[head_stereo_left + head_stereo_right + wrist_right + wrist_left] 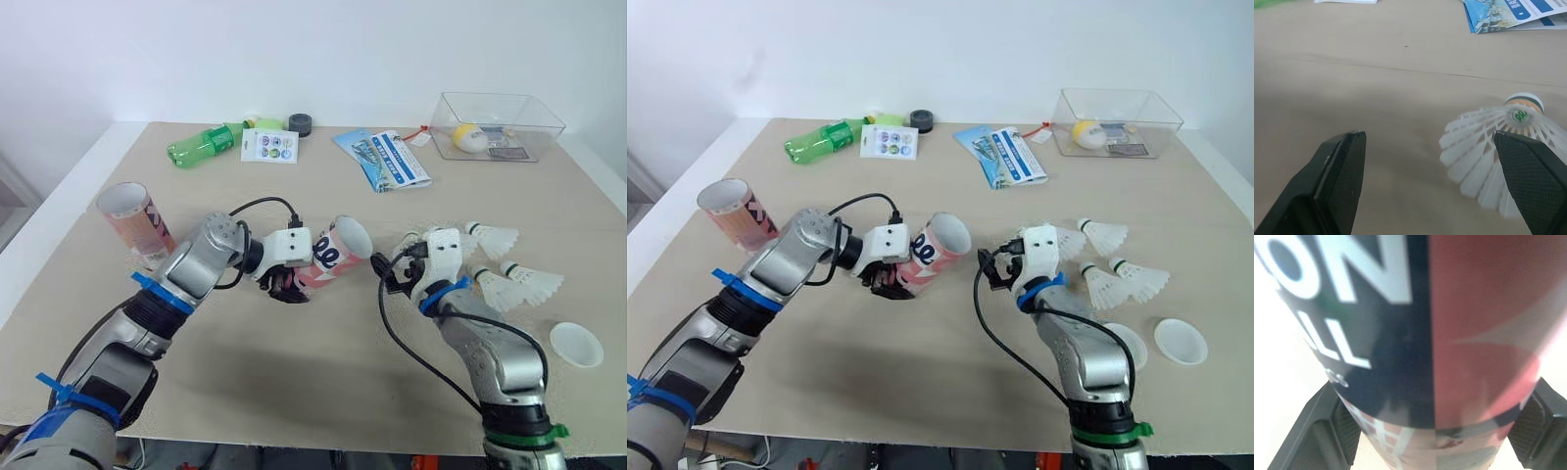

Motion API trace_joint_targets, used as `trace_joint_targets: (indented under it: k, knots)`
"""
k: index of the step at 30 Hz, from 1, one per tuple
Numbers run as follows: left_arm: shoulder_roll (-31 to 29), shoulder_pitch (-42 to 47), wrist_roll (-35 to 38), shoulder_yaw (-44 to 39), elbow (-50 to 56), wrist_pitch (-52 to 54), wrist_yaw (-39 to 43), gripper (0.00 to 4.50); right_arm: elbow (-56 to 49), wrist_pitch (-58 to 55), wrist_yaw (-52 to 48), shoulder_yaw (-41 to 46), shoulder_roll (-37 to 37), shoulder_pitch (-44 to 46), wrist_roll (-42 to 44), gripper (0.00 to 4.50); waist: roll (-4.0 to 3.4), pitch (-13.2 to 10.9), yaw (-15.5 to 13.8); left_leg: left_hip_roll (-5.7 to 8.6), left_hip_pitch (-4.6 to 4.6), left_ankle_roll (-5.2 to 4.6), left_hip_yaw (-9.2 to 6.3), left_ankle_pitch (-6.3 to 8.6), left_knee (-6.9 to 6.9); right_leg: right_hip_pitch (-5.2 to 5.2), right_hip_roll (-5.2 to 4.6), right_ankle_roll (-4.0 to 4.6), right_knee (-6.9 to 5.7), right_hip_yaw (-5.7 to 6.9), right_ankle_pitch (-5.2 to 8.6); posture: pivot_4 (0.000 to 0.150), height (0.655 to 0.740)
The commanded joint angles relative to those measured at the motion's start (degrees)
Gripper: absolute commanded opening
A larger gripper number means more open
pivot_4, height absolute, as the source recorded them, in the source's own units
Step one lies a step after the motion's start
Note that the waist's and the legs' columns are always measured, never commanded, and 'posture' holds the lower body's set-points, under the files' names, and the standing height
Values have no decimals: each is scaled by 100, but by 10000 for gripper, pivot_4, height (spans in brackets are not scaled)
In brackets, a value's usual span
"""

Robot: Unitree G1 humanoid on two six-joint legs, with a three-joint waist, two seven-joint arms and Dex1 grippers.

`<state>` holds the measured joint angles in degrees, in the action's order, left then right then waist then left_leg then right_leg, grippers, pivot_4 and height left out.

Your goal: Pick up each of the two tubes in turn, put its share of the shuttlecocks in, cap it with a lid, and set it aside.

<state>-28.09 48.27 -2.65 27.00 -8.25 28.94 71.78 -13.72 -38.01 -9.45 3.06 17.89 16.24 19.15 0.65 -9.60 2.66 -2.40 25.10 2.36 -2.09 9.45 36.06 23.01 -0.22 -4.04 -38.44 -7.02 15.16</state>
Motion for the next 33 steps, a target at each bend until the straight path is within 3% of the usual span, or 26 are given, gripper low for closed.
trace_joint_targets:
  k: [1,20,25,27,31,33]
  knots:
    - [33,-61,-13,76,78,47,-18,35476,183,294,-75,21,-41,267,-140,44343,0,0,0,0,0,0,0,0,0,0,0,0,0,0,0,1500,7400]
    - [57,-142,53,62,217,220,-134,35476,903,535,-34,146,-90,634,-523,44343,0,0,1,2,1,0,0,0,-1,0,-1,-9,2,-1,-5,1500,7400]
    - [67,-142,57,69,230,235,-136,35476,896,551,-21,157,-85,624,-558,28805,0,0,1,1,1,0,0,0,-1,0,-1,-9,2,-1,-5,1500,7400]
    - [75,-139,64,69,230,235,-133,35476,898,553,-15,165,-89,619,-574,17653,0,0,1,2,1,0,0,0,-1,0,-1,-10,2,-1,-5,1500,7400]
    - [89,-139,68,78,224,228,-124,35476,859,551,-34,153,-78,588,-620,680,0,0,1,2,1,0,0,0,-1,0,-1,-9,2,-1,-5,1500,7400]
    - [94,-134,67,77,216,223,-124,35476,843,547,-43,147,-83,574,-634,243,0,0,1,2,1,0,0,0,-1,0,-1,-9,2,-1,-5,1500,7400]
